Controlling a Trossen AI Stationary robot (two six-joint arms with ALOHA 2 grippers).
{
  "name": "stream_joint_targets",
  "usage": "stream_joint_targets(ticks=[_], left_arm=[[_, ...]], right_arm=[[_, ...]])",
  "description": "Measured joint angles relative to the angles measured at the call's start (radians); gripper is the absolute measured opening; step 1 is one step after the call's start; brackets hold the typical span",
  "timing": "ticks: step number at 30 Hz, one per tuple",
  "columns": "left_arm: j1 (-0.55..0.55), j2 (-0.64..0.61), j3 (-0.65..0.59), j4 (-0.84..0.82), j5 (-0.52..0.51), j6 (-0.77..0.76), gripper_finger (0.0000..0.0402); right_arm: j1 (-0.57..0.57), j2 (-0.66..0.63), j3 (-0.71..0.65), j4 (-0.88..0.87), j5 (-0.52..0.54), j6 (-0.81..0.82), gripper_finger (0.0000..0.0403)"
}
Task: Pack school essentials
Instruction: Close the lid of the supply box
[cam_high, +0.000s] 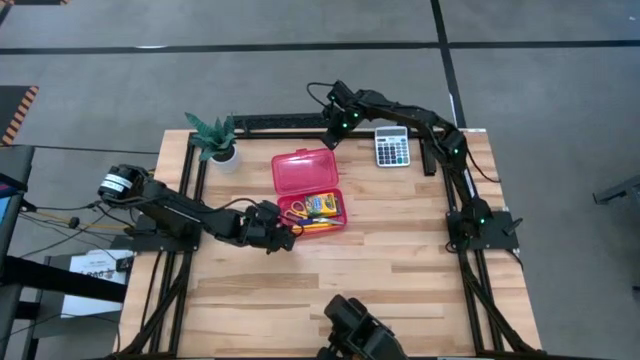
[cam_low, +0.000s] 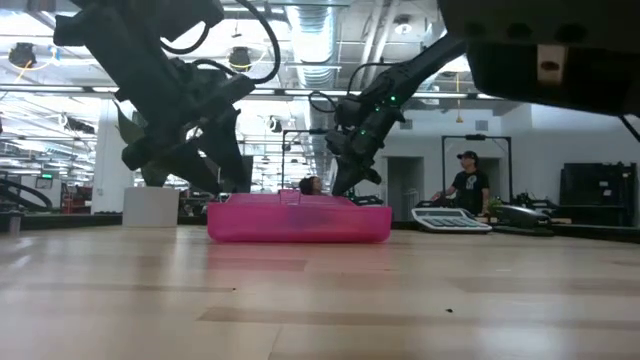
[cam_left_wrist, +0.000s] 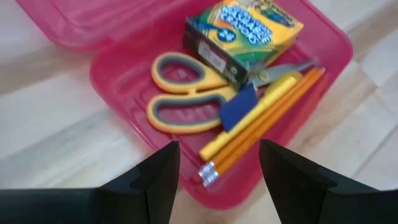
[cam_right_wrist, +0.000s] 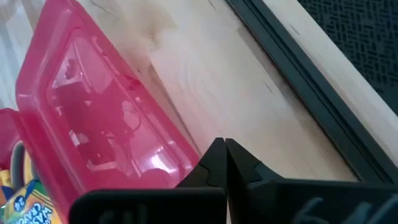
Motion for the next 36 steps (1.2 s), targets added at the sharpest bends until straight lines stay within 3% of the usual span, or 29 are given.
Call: stream_joint_targets(ticks=[10, 27, 36], left_arm=[[0.013, 0.083, -0.037, 0.14, 0.011, 0.003, 0.0208], [0.019, 0.057, -0.042, 0.233, 0.06, 0.082, 0.0208], [0.039, 0.001, 0.008, 0.272, -0.045, 0.243, 0.0208]], right_arm=[[0.0, -0.001, -0.002, 0.01, 0.0, -0.012, 0.0007], [0.041, -0.002, -0.003, -0.041, -0.01, -0.102, 0.0008], [0.076, -0.002, -0.003, -0.083, -0.018, -0.113, 0.0008]])
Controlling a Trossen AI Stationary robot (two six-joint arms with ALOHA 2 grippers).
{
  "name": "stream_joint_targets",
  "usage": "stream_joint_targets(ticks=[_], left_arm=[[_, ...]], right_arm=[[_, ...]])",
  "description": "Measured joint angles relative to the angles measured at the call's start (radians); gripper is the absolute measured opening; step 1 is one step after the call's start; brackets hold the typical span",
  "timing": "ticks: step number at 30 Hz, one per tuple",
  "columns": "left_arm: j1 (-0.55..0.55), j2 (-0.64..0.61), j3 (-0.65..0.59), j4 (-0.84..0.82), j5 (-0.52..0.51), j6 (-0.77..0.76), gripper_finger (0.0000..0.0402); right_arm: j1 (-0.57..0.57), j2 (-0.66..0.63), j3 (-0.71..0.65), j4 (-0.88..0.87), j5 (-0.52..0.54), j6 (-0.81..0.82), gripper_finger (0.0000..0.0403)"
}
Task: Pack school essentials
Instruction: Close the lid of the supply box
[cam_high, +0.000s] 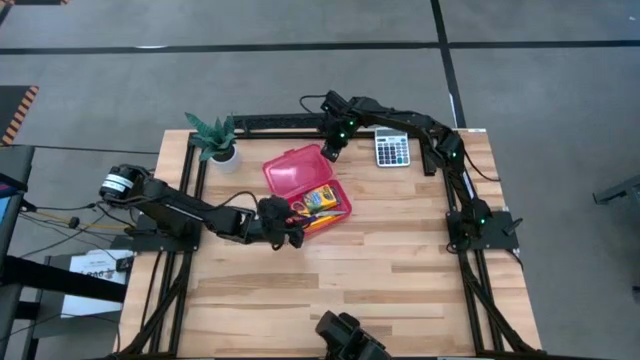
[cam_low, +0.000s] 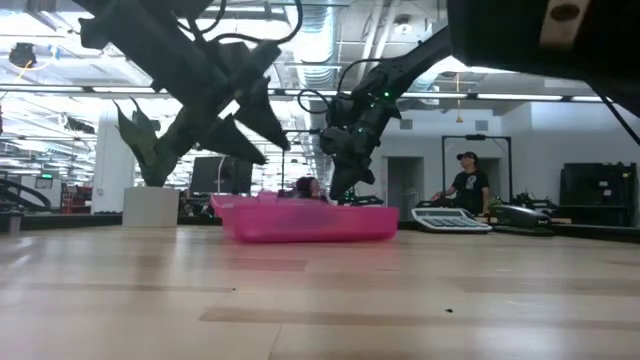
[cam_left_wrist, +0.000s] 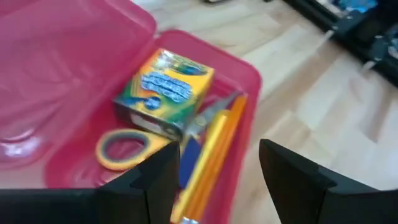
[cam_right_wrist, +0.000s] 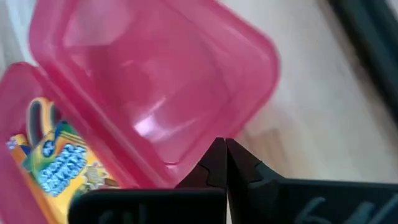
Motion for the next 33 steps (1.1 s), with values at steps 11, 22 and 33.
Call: stream_joint_targets(ticks=[11, 22, 33], left_arm=[[0.03, 0.091, -0.001, -0.007, 0.076, 0.007, 0.0208], [0.02, 0.105, 0.0, -0.007, 0.138, 0.013, 0.0208], [0.027, 0.101, 0.002, -0.12, 0.145, 0.083, 0.0208]], right_arm=[[0.022, -0.021, -0.001, -0.026, -0.037, -0.041, 0.0008], [-0.028, -0.031, 0.011, 0.086, 0.124, -0.01, 0.0003], [-0.042, -0.019, 0.05, -0.033, 0.154, -0.063, 0.0004]])
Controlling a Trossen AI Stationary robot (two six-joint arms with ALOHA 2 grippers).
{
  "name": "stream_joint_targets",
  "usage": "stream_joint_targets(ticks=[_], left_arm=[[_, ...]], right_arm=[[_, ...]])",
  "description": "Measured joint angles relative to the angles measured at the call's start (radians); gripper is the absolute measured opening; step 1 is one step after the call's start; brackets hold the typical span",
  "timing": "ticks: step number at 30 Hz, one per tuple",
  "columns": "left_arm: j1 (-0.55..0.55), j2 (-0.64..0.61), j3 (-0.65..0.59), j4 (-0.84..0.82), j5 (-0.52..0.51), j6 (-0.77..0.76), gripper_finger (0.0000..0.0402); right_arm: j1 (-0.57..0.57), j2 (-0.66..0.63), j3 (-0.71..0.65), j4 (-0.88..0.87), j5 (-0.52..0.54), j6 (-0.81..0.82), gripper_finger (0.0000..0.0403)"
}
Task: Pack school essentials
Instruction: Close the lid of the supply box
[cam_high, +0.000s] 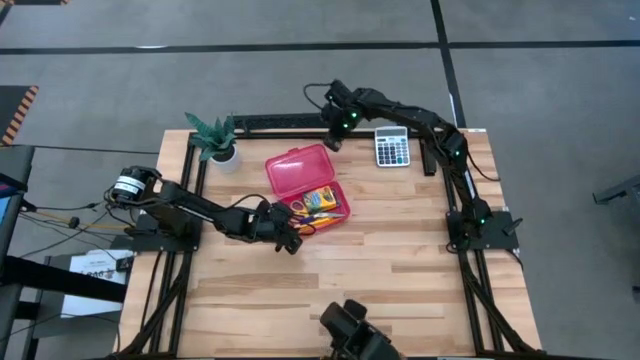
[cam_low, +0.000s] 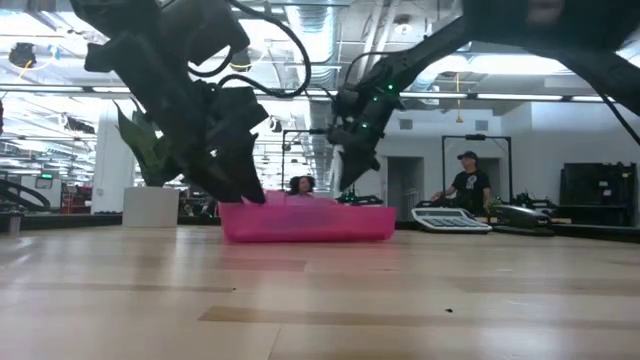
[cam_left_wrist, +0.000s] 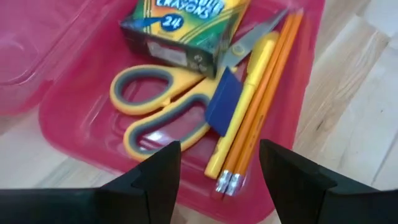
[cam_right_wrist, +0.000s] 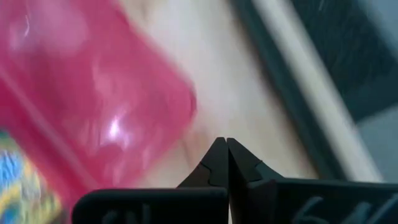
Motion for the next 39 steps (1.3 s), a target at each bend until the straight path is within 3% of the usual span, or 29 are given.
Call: stream_joint_targets(ticks=[8, 16, 25, 39], left_arm=[[0.033, -0.006, -0.001, -0.029, 0.011, 0.084, 0.0208], [0.061, -0.006, -0.001, -0.064, 0.016, 0.173, 0.0208], [0.127, -0.006, -0.001, -0.059, 0.045, 0.22, 0.0208], [0.15, -0.006, -0.001, -0.051, 0.075, 0.234, 0.0208]], right_arm=[[0.019, 0.002, -0.031, -0.105, 0.009, -0.036, 0.0002], [-0.004, 0.002, -0.031, 0.079, 0.102, -0.027, 0.0001], [0.012, 0.019, -0.029, 0.191, 0.116, -0.07, 0.0001], [0.038, 0.061, -0.027, 0.142, 0.029, -0.2, 0.0001]])
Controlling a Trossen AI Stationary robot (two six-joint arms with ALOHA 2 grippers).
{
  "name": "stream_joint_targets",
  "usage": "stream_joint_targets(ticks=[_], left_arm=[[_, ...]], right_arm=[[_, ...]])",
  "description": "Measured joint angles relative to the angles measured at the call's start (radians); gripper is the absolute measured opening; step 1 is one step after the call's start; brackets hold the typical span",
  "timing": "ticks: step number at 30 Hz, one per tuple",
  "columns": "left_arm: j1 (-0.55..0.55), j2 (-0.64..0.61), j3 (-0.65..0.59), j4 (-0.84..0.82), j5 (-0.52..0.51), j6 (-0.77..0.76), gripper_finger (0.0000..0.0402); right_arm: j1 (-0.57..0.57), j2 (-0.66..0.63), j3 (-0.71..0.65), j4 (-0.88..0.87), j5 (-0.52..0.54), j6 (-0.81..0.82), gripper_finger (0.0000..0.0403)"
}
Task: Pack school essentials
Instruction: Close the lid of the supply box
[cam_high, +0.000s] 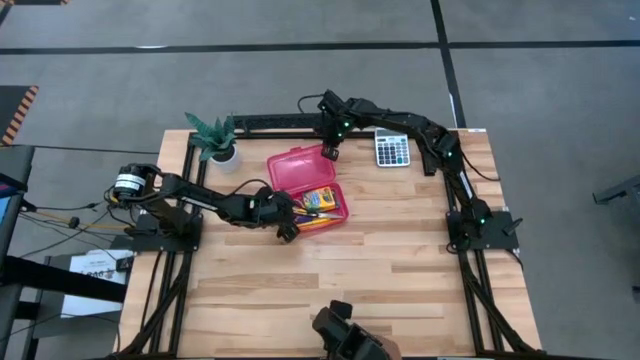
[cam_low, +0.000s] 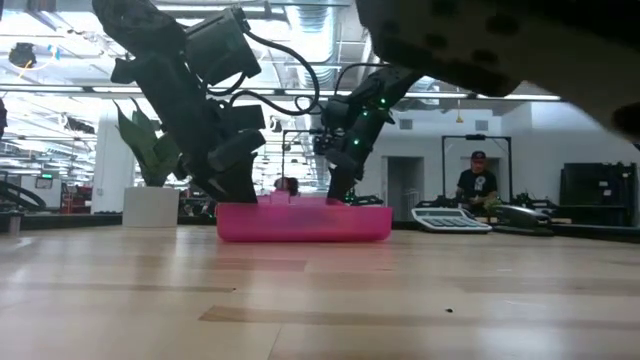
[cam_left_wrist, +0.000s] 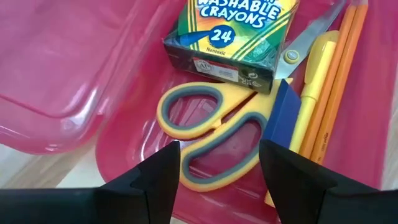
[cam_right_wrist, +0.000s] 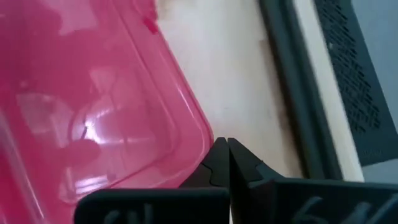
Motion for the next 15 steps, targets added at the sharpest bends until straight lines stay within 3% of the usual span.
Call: stream_joint_targets(ticks=[15], left_arm=[[0.001, 0.0, 0.0, 0.005, 0.015, -0.007, 0.0208]], right_arm=[[0.053, -0.003, 0.206, -0.253, -0.045, -0.054, 0.0001]])
